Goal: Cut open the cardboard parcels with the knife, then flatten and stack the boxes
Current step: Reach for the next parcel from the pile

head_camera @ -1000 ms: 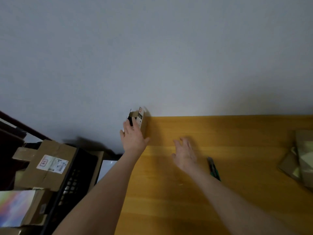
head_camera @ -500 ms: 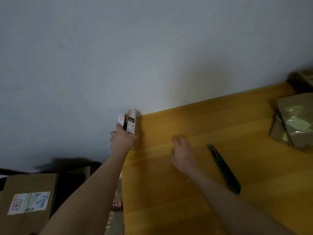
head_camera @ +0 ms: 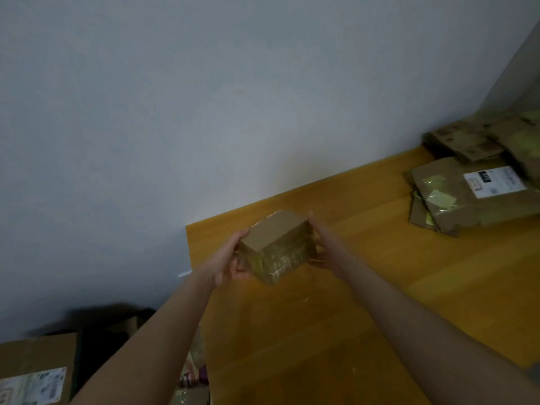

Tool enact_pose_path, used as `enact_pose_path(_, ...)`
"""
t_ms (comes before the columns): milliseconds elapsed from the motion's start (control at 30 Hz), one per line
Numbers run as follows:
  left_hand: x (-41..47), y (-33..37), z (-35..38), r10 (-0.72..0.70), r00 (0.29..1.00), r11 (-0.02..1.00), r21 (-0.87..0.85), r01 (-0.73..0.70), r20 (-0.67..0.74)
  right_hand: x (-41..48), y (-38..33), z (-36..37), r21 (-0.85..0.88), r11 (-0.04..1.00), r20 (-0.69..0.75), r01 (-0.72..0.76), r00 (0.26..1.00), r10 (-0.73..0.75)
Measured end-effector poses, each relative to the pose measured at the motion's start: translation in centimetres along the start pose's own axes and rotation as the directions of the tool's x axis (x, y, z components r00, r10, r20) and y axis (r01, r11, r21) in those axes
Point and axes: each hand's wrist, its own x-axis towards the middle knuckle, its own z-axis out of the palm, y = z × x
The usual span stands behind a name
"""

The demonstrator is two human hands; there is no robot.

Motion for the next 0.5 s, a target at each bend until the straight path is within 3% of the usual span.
enact_pose_path(133, -0.9, -0.8, 2.5, -0.003, 0.999, 0.992, 0.126, 0.009, -0.044, -0.6, 0.8, -0.9, -0.012, 0.996, -0.001, -0.085, 0.996, 0.085)
enact_pose_path(200, -1.2, -1.3, 3.7, 0.156, 0.957, 0.972, 0.212, -0.104, -0.244, -0.6, 1.0, -0.9, -0.005, 0.995, -0.074, -0.099, 0.992, 0.098)
enact_pose_path(233, -1.4, -1.5, 4.0, 0.321, 0.883, 0.915, 0.354, -0.196, -0.341, -0.4, 1.1, -0.8, -0.011, 0.994, -0.111, -0.109, 0.988, 0.107)
enact_pose_path(267, -1.7, -1.5, 4.1, 0.513, 0.791, 0.788, 0.549, -0.280, -0.334, -0.1, 1.2, -0.8, -0.018, 0.993, -0.143, -0.121, 0.983, 0.117)
enact_pose_path(300, -2.2, -1.3, 4.1, 0.671, 0.712, 0.585, 0.738, -0.337, -0.207, 0.1, 1.3, -0.7, -0.044, 0.990, -0.166, -0.131, 0.979, 0.122)
enact_pose_path(333, -2.6, -1.1, 4.2, 0.731, 0.682, 0.331, 0.877, -0.350, -0.004, 0.4, 1.3, -0.5, -0.072, 0.989, -0.180, -0.128, 0.977, 0.113)
enact_pose_path(400, -2.9, -1.5, 5.1, 0.594, 0.754, -0.137, 0.959, -0.248, 0.280, 0.5, 1.4, 0.3, -0.138, 0.983, -0.183, -0.123, 0.978, 0.097)
enact_pose_path(433, -2.9, -2.1, 5.7, 0.519, 0.796, -0.294, 0.939, -0.178, 0.313, 0.5, 1.5, 0.8, -0.166, 0.978, -0.178, -0.124, 0.980, 0.094)
enact_pose_path(500, -2.4, -3.3, 6.5, 0.489, 0.838, -0.379, 0.924, -0.047, 0.244, 0.4, 2.1, 1.3, -0.234, 0.965, -0.171, -0.116, 0.982, 0.077)
